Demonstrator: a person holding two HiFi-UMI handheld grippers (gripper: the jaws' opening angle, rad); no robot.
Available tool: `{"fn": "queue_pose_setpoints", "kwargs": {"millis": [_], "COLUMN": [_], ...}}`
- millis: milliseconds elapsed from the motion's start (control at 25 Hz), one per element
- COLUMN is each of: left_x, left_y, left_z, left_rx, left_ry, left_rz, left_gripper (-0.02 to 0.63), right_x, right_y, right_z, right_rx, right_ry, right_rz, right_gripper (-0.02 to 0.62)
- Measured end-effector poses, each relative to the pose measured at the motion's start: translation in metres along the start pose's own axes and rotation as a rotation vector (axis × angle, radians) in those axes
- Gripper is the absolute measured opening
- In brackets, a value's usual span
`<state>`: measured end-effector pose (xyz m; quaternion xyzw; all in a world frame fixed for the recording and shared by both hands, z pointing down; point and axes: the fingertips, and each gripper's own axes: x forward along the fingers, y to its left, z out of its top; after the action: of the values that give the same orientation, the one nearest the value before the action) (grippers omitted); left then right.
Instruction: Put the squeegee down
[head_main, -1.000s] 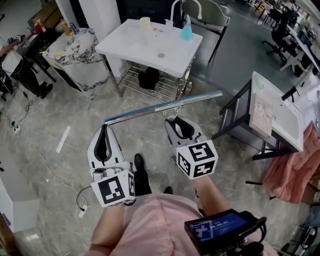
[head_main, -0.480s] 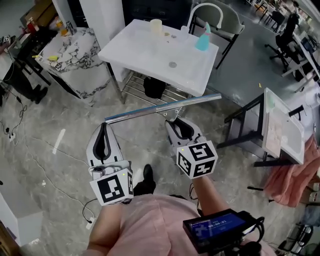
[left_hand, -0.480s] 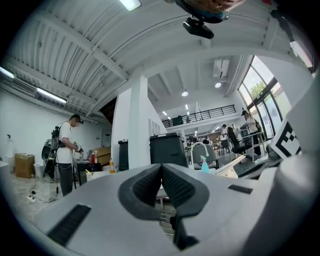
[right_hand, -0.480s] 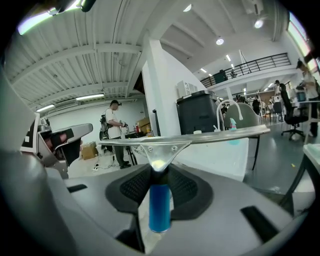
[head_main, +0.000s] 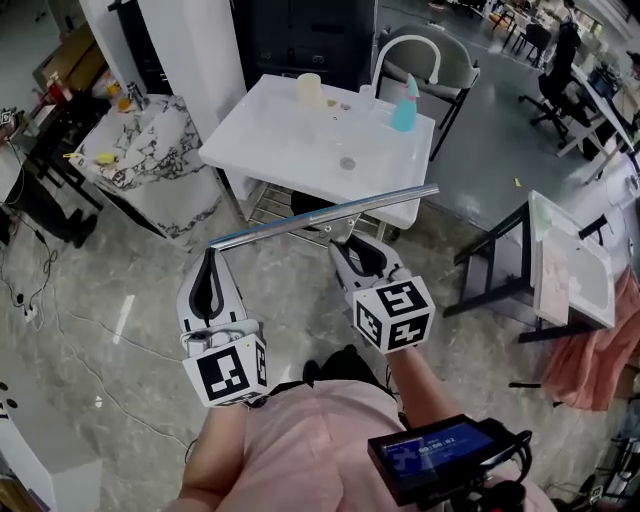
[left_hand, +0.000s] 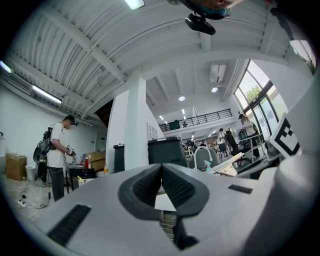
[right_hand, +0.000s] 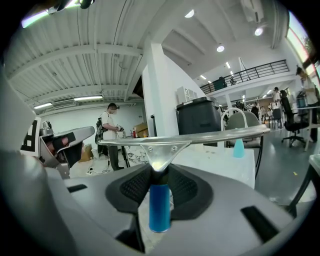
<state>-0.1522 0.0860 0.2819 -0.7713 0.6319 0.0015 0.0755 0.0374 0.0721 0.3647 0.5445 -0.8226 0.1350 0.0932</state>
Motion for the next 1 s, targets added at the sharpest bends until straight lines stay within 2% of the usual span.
{"fn": "queue_pose_setpoints", "kwargs": {"millis": [480,720,1000], "left_x": [0.059,0.12,0.202], "left_y": [0.017,0.011,0.006], "left_z": [-0.037,-0.063,-0.076], "left_rx": [0.017,0.018,0.038], "left_ry": [0.069,0.122,0.148], "left_rz": [0.016,0.013,0.026], "left_gripper": [0.009,0.009,0.009], "right_x": [0.069,0.124,0.196], "right_y": [-0.024,-0.053,-0.092], "right_z": [-0.011,-0.018,0.003], "right_rx": [0.03,0.051,0.056], "right_ry": [0.062,0.133,0.149], "right_rz": [0.025,0.058,0.106], "right_gripper": [0.11,0.11,0.11]}}
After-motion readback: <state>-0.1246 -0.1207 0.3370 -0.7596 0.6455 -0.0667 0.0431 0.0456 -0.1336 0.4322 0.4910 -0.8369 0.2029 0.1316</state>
